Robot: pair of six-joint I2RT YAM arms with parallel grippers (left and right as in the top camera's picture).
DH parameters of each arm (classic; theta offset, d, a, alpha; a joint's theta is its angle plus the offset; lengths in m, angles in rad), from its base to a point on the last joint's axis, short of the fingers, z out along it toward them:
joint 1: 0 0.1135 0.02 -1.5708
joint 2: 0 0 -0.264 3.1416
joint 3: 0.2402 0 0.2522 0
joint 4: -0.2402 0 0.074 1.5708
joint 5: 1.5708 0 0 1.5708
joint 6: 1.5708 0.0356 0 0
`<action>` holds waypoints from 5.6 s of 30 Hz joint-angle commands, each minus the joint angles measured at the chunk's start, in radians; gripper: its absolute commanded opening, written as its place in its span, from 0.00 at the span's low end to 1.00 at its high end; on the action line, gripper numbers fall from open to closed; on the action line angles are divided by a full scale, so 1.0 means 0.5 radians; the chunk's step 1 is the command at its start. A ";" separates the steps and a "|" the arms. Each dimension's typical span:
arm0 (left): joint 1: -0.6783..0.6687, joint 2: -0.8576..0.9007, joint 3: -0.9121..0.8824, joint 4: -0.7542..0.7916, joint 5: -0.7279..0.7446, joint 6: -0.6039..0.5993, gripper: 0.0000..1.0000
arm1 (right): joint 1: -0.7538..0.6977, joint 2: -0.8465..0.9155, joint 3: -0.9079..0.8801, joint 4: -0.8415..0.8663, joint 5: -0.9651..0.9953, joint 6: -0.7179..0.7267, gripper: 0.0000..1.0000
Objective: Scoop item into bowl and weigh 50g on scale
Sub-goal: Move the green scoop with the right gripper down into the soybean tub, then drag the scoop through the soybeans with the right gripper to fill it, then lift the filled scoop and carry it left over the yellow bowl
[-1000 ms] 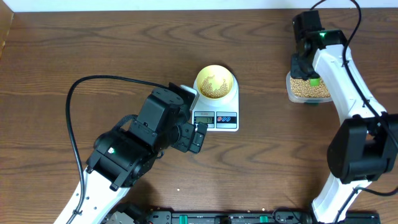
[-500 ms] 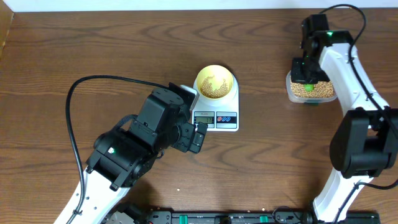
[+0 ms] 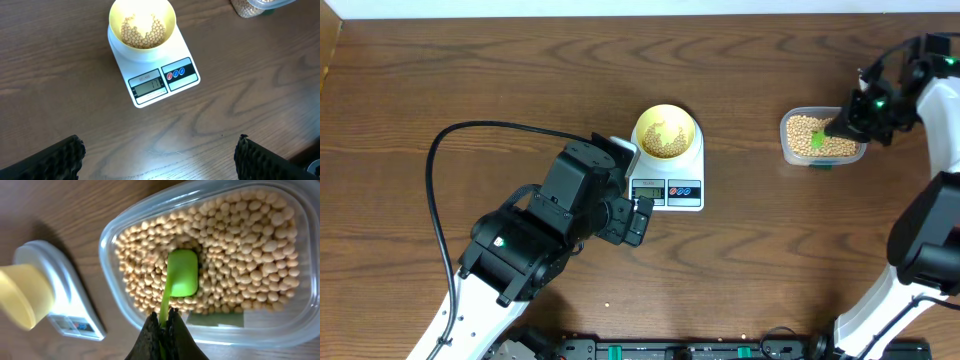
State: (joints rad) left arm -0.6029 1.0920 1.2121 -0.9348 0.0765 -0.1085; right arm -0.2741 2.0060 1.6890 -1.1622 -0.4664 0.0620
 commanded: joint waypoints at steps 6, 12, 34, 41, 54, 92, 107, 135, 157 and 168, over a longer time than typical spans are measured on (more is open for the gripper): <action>0.007 -0.014 0.041 0.000 0.005 -0.011 0.98 | -0.094 0.025 -0.007 -0.057 -0.293 -0.173 0.01; 0.007 -0.014 0.041 -0.001 0.005 -0.011 0.98 | -0.188 0.025 -0.007 -0.078 -0.295 -0.231 0.01; 0.007 -0.014 0.041 -0.001 0.005 -0.011 0.98 | -0.591 0.301 -0.020 -0.117 -1.238 -0.636 0.01; 0.007 -0.013 0.041 0.000 0.005 -0.011 0.98 | -0.655 0.324 -0.020 -0.082 -1.523 -0.666 0.01; 0.007 -0.012 0.041 0.000 0.005 -0.011 0.98 | -0.679 0.324 -0.020 -0.208 -1.076 -0.665 0.01; 0.007 -0.012 0.041 -0.001 0.005 -0.011 0.98 | -0.460 0.396 -0.022 0.048 -1.102 -0.495 0.01; 0.007 -0.012 0.041 0.000 0.005 -0.011 0.98 | -0.724 0.449 -0.318 0.047 -1.511 -0.778 0.01; 0.007 -0.012 0.041 0.000 0.005 -0.011 0.98 | -0.558 0.447 -0.453 0.051 -2.192 -0.980 0.01; 0.007 -0.012 0.041 -0.001 0.005 -0.011 0.98 | 0.079 0.446 -0.114 0.036 -2.192 -0.847 0.01; 0.007 -0.012 0.041 -0.001 0.005 -0.011 0.98 | 0.330 0.446 -0.113 0.037 -2.192 -0.812 0.01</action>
State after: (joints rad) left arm -0.6029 1.0920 1.2121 -0.9348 0.0765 -0.1085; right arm -0.1345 2.2189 1.6119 -1.1435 -1.5284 -0.3527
